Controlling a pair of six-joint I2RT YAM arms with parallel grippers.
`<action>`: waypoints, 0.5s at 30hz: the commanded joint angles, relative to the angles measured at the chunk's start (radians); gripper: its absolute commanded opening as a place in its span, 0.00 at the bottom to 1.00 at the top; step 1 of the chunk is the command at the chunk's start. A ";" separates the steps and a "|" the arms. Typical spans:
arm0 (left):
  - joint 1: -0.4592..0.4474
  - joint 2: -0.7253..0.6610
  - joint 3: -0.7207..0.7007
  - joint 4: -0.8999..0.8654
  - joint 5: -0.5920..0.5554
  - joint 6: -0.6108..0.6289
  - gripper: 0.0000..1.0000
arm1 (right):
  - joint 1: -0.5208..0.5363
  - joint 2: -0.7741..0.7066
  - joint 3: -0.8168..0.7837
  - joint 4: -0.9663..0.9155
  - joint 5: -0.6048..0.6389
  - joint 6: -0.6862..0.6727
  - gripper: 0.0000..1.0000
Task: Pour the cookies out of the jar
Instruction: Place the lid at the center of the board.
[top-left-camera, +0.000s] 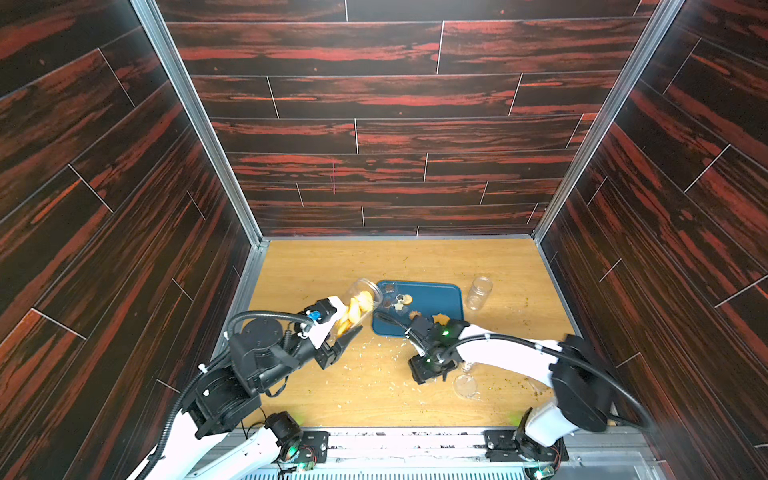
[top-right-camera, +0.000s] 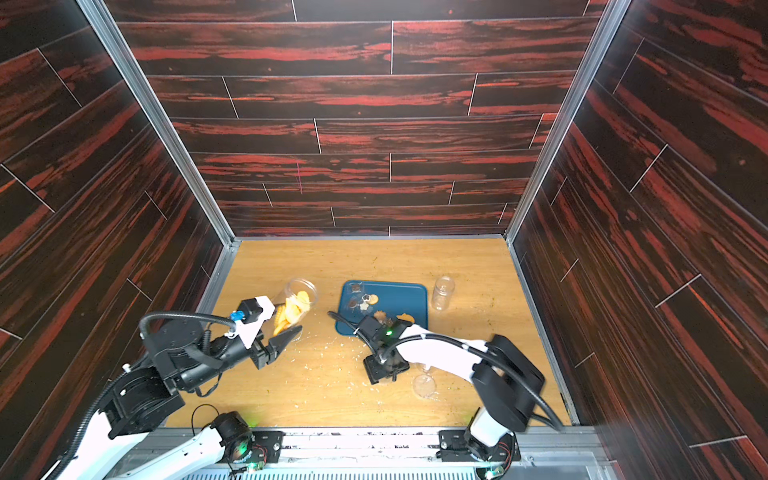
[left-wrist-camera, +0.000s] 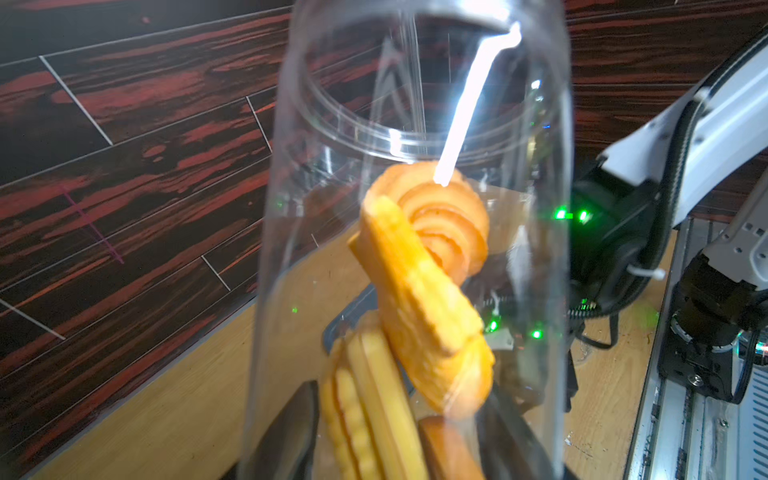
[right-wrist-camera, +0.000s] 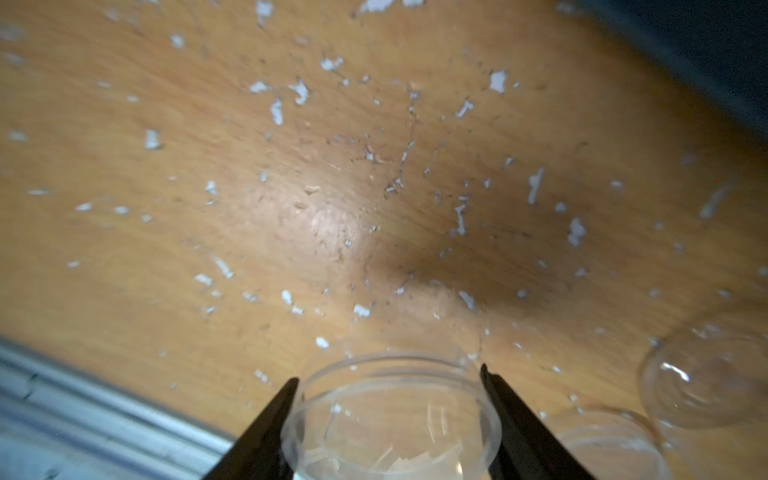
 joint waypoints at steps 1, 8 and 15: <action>0.004 -0.014 0.036 -0.024 -0.017 -0.017 0.41 | 0.026 0.080 0.007 0.033 0.032 0.044 0.70; 0.004 -0.014 0.036 -0.032 -0.013 -0.007 0.41 | 0.031 0.181 0.034 0.021 0.044 0.043 0.78; 0.003 -0.017 0.035 -0.034 -0.012 0.002 0.41 | 0.030 0.140 0.076 -0.041 0.067 0.043 0.91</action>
